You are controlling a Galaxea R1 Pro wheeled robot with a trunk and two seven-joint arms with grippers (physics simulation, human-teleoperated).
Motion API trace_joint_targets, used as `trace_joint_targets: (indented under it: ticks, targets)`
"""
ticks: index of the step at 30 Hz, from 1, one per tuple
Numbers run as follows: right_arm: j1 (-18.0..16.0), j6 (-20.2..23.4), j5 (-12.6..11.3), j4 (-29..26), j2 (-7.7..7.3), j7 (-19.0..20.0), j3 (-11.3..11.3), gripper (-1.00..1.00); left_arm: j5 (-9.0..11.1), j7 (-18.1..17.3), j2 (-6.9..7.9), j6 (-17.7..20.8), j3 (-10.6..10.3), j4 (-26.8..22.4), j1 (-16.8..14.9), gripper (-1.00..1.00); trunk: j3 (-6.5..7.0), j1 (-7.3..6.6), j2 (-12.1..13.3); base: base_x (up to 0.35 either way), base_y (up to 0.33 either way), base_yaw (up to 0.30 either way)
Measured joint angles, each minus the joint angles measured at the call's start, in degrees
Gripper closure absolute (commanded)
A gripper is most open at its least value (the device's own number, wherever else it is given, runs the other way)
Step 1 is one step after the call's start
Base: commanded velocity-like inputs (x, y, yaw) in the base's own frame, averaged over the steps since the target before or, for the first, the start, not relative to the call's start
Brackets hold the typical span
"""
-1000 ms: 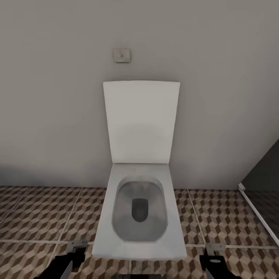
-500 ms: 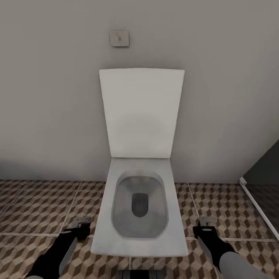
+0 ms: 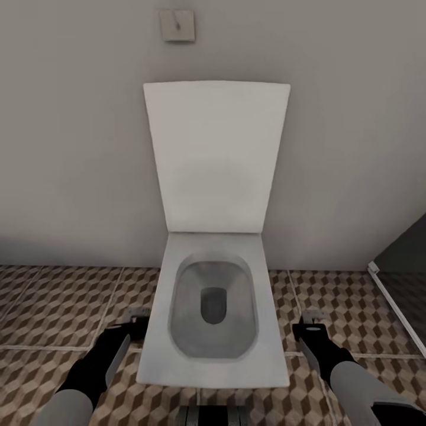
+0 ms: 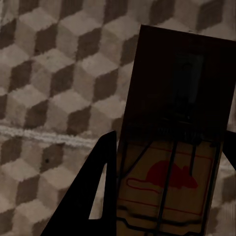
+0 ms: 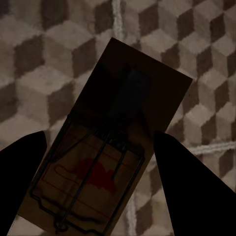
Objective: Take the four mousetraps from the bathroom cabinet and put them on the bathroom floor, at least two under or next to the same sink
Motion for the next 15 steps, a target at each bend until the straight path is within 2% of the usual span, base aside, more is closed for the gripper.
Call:
trace_joint_targets:
  ticks: [7,15]
  targets:
    - [-0.5,-0.83,-0.06,0.12,0.33,0.01,-0.03,1.0,-0.02,-0.03,-0.92,0.02,-0.07,0.6,-1.54,1.0,-1.55,0.18,-0.09,0.0,0.0,0.0]
    - [-0.58,-3.63,-0.13,1.0,0.5,0.02,-0.05,1.0,-0.72,0.03,-1.15,-0.6,-0.27,5.47,-1.77,1.0,-3.33,0.39,-0.2,0.0,0.0,0.0]
